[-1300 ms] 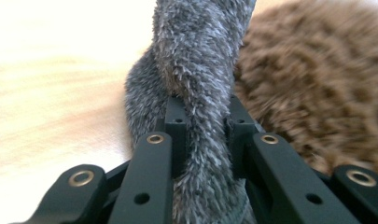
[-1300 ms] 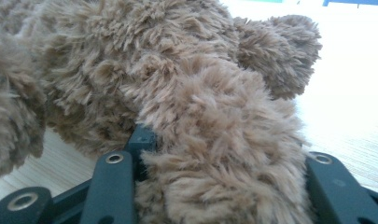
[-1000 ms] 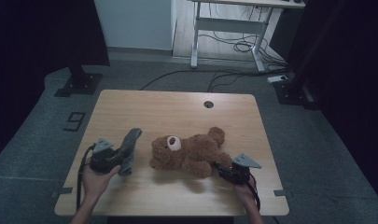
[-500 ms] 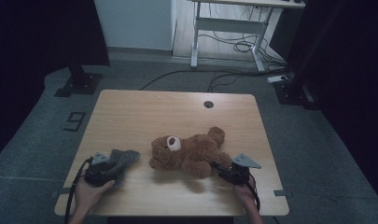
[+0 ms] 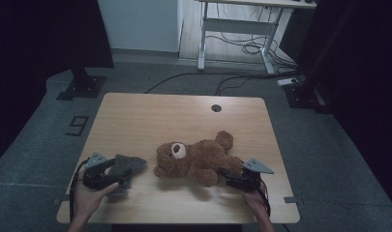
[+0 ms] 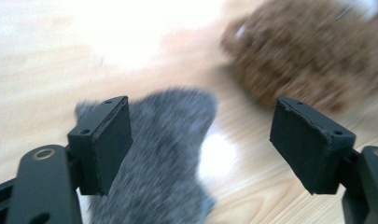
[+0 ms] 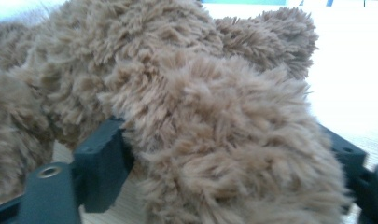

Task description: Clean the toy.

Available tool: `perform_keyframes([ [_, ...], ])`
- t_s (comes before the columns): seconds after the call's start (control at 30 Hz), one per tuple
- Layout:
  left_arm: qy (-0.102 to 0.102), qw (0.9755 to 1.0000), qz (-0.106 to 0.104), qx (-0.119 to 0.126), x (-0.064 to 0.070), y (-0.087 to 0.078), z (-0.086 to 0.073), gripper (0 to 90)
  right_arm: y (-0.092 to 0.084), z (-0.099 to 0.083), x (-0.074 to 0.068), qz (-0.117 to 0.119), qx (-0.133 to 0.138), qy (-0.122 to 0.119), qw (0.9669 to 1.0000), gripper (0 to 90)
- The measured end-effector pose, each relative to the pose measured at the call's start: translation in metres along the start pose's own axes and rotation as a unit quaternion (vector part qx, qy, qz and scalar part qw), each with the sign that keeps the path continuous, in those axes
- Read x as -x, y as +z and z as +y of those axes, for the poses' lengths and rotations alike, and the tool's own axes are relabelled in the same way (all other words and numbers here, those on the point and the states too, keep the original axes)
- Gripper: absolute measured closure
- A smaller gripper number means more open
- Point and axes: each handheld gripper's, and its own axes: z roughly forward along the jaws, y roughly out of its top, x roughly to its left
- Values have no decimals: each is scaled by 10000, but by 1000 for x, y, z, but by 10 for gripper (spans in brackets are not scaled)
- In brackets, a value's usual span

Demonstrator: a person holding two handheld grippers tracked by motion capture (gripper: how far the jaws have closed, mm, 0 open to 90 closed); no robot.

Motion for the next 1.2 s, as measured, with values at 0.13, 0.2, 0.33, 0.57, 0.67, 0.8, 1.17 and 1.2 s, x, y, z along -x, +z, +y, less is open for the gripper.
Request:
perform_keyframes([
  [0.13,130,9997,-146,110,14,3,4,205,-9,4,0,56,110,-23,9999,146],
  [0.2,168,9996,-175,135,19,5,5,205,-16,7,1,79,212,-1,9997,141],
  [0.33,207,9994,-223,187,28,7,7,209,-30,7,1,157,343,24,9993,140],
  [0.57,427,9982,-327,279,43,3,-3,216,-51,2,-3,212,434,61,9988,141],
  [0.67,459,9982,-329,193,43,1,-10,216,-58,-1,-7,258,474,15,9985,141],
  [0.8,388,9987,-271,166,43,-4,-22,217,-67,-7,-11,283,455,-46,9986,141],
  [1.17,222,9997,-52,50,39,-20,-58,235,-87,-38,-5,136,248,29,9996,141],
  [1.2,180,9998,-36,39,38,-21,-61,235,-89,-41,-5,123,222,39,9997,141],
])
